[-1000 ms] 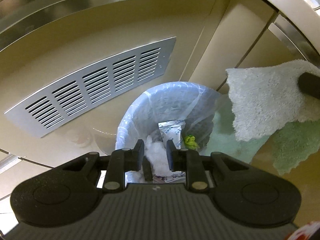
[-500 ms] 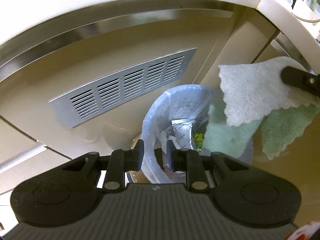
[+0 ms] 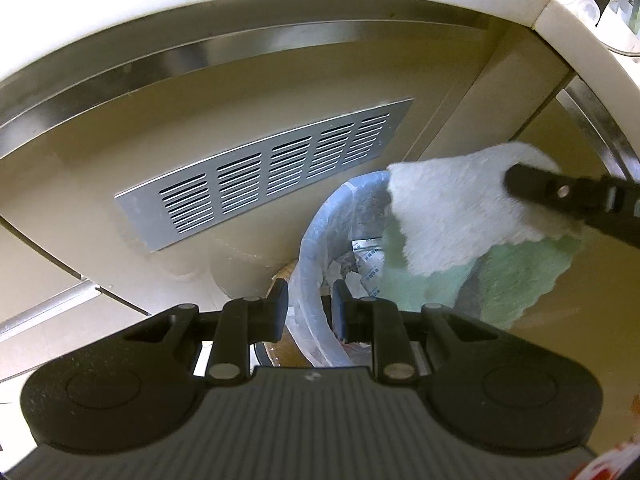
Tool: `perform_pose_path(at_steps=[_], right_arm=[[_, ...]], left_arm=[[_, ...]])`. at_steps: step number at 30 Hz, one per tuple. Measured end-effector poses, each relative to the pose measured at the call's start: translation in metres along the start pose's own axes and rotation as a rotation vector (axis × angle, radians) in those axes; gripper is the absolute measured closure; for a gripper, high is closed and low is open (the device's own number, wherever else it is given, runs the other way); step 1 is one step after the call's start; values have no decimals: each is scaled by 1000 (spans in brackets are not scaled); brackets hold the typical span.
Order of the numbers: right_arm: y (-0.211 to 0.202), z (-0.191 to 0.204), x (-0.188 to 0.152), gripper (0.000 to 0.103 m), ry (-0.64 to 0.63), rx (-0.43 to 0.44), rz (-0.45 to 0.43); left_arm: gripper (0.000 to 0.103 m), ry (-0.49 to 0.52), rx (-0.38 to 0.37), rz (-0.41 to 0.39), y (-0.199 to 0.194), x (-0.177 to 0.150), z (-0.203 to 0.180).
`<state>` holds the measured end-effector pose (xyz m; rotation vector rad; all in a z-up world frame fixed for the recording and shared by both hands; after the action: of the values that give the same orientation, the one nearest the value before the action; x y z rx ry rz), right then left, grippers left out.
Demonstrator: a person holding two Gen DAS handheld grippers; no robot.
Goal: Collect trash
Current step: 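Open both grippers to drop the lighter and grey cloth into the bin, then raise both open grippers from the bin back to the counter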
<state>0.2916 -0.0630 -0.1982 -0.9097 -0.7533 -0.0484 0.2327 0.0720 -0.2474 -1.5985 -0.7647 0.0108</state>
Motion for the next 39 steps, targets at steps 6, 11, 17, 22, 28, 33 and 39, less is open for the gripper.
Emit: perform_pose_path(at_steps=[6, 11, 17, 22, 28, 33, 39], right_arm=[[28, -8, -14, 77, -17, -73, 130], [30, -15, -23, 67, -22, -89, 157], [22, -19, -29, 66, -16, -111, 187], [6, -19, -34, 66, -11, -109, 195], [-18, -13, -36, 59, -13, -78, 200], [-48, -7, -29, 50, -13, -27, 173], [-87, -1, -11, 40, 1, 22, 115]], left_arm=[[82, 9, -9, 2, -4, 0, 3], [82, 22, -14, 2, -5, -2, 4], [82, 39, -20, 5, -10, -2, -1], [82, 57, -19, 5, -19, -3, -7], [80, 70, -15, -3, -35, -7, -16], [75, 74, -14, -28, -64, -11, -25], [68, 96, -19, -82, -107, -9, -37]])
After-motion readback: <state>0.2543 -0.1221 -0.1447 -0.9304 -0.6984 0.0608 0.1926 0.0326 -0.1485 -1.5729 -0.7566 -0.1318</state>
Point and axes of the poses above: each gripper's, at about its wrist camera, not at the fingertips, and y roughly the way its jaws point, z to its left, x to its top, the point moved 4 cm from there along y, roughly the way its jaws point, and after that the axes turned 2 degrees about z, right-handed, at the moved point
